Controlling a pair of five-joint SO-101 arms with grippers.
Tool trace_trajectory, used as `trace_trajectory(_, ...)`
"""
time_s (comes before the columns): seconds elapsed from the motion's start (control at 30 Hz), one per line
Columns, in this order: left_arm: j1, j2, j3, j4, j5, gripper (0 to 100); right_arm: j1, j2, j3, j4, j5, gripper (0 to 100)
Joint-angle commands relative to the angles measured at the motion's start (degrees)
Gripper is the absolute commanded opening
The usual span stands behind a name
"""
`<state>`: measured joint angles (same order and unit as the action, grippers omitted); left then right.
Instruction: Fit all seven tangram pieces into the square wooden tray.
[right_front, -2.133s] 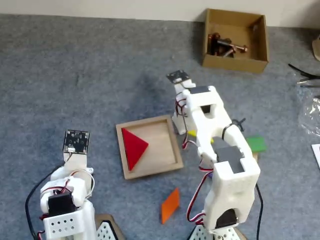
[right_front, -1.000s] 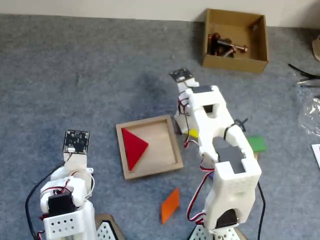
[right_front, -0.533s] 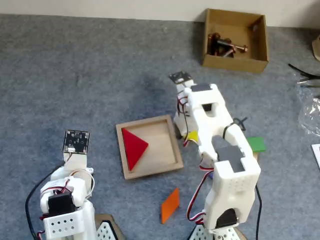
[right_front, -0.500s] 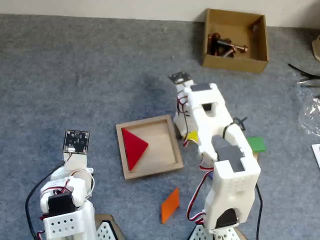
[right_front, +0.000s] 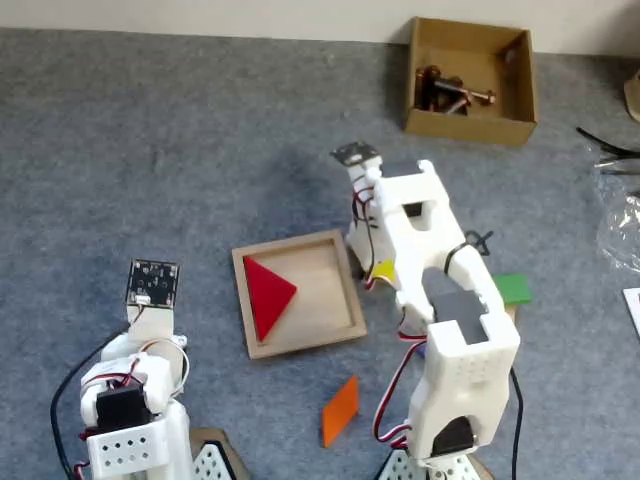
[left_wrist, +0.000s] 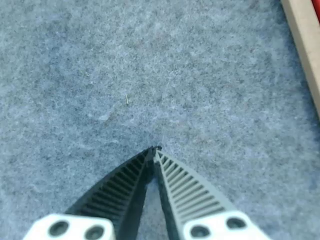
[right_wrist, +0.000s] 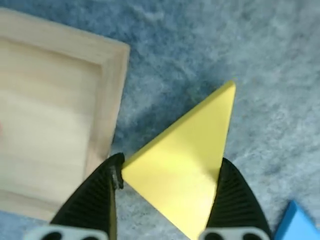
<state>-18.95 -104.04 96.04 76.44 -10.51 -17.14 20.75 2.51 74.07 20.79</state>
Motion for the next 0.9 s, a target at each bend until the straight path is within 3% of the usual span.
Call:
trace_trajectory(0.0,-1.01,-0.31,1.1,0.26,0.26,1,-0.75,-2.33,-7.16,3.21,1.23,5.2)
trace_trajectory(0.23,-1.01,-0.31,1.1,0.26,0.26,1,-1.27,-2.24,-18.68,12.26,1.58,5.2)
trace_trajectory(0.87,-1.01,-0.31,1.1,0.26,0.26,1,-12.62,-2.24,-20.97,15.08,25.49,5.2)
